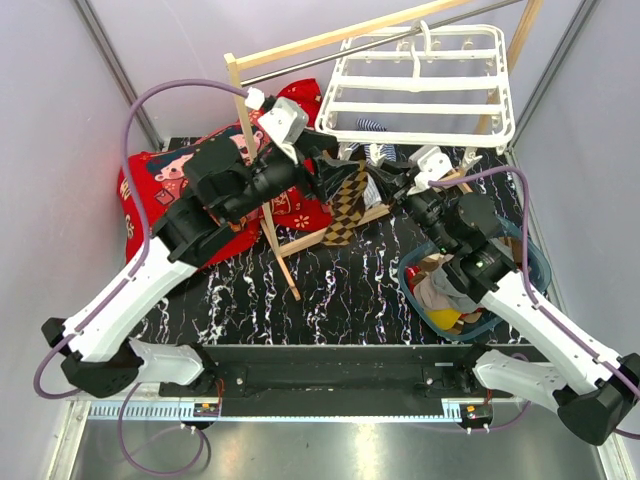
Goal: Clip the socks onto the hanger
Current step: Open the clamp at the hanger.
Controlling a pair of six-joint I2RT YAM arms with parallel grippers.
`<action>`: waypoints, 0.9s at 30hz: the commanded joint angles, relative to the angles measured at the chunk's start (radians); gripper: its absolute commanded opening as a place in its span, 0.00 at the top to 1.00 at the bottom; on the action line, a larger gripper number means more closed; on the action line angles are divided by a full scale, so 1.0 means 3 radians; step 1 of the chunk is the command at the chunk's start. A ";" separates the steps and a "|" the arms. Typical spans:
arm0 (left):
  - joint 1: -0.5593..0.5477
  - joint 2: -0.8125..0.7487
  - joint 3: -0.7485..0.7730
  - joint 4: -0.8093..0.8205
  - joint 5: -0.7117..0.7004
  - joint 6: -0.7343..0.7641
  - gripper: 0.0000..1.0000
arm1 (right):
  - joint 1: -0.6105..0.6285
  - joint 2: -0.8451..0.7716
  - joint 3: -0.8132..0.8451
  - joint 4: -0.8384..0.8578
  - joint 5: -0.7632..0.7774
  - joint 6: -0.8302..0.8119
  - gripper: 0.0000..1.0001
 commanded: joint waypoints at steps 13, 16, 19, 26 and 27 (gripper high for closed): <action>0.0004 0.0092 -0.0128 0.0320 0.0622 0.0342 0.33 | 0.0028 0.0058 0.0416 -0.0503 -0.0515 0.0134 1.00; 0.0009 0.0133 -0.0122 0.0356 0.0418 0.0281 0.33 | 0.0033 0.0068 0.0426 -0.0498 -0.0510 0.0145 1.00; 0.0009 0.0159 -0.0102 0.0351 0.0173 0.0082 0.34 | 0.0033 0.0073 0.0451 -0.0493 -0.0500 0.0190 1.00; 0.0004 0.0220 -0.0092 0.0376 0.0023 -0.0384 0.35 | 0.0038 0.0145 0.0548 -0.0570 -0.0556 0.0339 1.00; 0.0004 0.0230 -0.0087 0.0376 0.0018 -0.0415 0.35 | 0.0038 0.0150 0.0559 -0.0580 -0.0571 0.0359 1.00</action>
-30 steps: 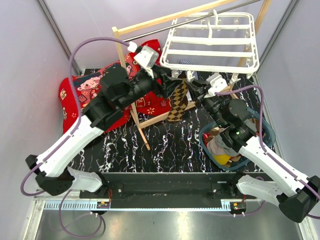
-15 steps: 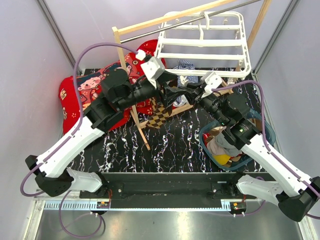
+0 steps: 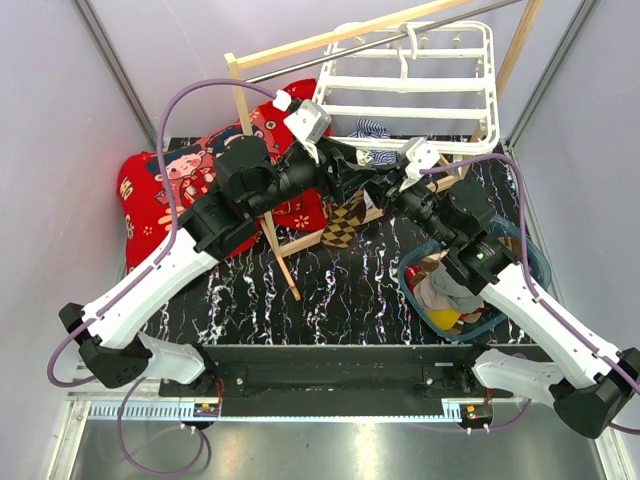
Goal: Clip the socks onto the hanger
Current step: Open the clamp at the hanger.
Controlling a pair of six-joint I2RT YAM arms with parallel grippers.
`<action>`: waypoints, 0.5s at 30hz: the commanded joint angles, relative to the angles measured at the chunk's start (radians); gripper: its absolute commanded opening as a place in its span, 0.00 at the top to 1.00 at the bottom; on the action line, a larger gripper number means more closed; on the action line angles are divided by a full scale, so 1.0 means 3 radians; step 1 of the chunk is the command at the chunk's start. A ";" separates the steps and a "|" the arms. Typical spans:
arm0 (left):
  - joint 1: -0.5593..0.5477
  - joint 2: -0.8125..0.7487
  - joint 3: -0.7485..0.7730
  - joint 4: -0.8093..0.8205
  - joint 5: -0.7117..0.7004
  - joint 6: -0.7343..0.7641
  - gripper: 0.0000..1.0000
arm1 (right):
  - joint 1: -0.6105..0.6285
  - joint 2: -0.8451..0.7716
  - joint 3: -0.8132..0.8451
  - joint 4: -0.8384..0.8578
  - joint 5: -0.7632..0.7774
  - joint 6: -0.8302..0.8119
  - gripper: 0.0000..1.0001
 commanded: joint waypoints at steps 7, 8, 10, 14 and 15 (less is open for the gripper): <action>0.0007 0.0147 0.0179 0.0028 -0.0502 -0.0411 0.38 | 0.0033 -0.0018 0.0293 -0.0092 -0.0210 0.0317 1.00; 0.0007 0.0152 0.0194 0.0023 -0.0502 -0.0411 0.38 | 0.0033 -0.0023 0.0304 -0.0108 -0.0215 0.0332 1.00; 0.0007 0.0178 0.0214 -0.0018 -0.0517 -0.0405 0.39 | 0.0038 -0.0028 0.0334 -0.0143 -0.0210 0.0368 1.00; -0.0003 0.0229 0.0311 -0.0135 -0.0609 -0.0400 0.42 | 0.0033 -0.0018 0.0447 -0.0266 -0.0241 0.0491 1.00; 0.0007 0.0234 0.0322 -0.0151 -0.0625 -0.0400 0.43 | 0.0038 -0.0018 0.0452 -0.0271 -0.0261 0.0511 1.00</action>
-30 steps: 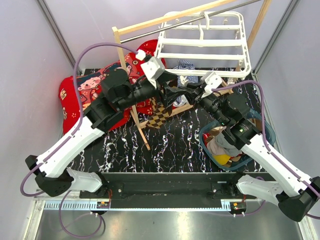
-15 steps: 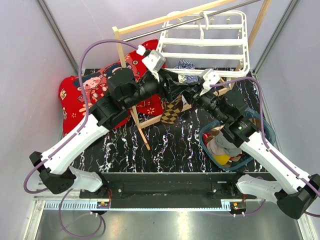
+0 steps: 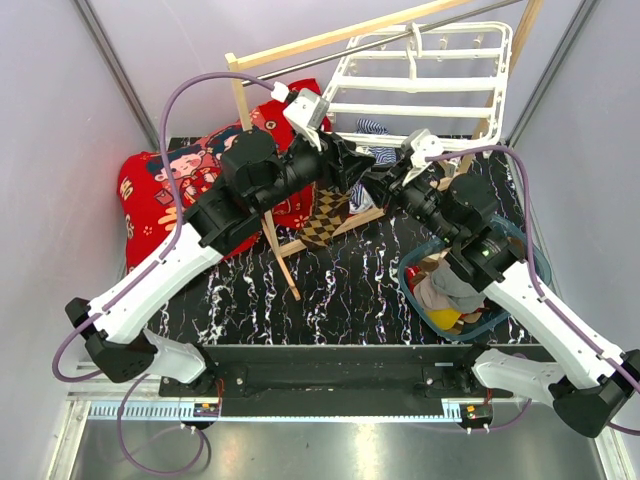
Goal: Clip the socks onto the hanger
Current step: Open the clamp at the hanger.
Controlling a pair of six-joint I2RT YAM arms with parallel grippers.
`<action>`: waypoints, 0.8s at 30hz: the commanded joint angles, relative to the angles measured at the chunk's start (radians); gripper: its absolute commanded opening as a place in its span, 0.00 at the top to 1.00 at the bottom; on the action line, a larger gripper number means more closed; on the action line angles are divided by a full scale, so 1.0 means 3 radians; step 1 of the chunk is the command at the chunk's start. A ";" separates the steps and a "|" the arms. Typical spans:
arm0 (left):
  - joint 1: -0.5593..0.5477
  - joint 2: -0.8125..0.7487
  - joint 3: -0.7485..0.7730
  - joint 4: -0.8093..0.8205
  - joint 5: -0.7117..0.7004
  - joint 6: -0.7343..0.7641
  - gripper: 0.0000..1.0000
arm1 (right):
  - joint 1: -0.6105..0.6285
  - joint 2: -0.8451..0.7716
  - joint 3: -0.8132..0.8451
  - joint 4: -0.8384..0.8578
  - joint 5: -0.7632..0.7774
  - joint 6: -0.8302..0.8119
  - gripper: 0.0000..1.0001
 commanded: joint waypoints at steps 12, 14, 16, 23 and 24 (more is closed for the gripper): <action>0.0011 0.0138 0.0279 -0.0191 -0.0123 -0.0283 0.50 | 0.0040 -0.0111 0.0308 0.0021 -0.0321 0.0342 1.00; 0.0011 0.0132 0.0305 -0.0191 -0.0098 -0.0360 0.49 | 0.0041 -0.0111 0.0339 -0.0010 -0.0316 0.0352 1.00; 0.0011 0.0132 0.0320 -0.0191 -0.0052 -0.0477 0.48 | 0.0040 -0.0111 0.0355 -0.0015 -0.0301 0.0357 1.00; -0.0009 0.0143 0.0351 -0.0390 -0.0251 -0.0662 0.40 | 0.0041 -0.0085 0.0401 -0.0071 -0.0281 0.0362 1.00; -0.0014 0.0143 0.0366 -0.0426 -0.0383 -0.0667 0.39 | 0.0040 -0.0085 0.0401 -0.0071 -0.0275 0.0362 1.00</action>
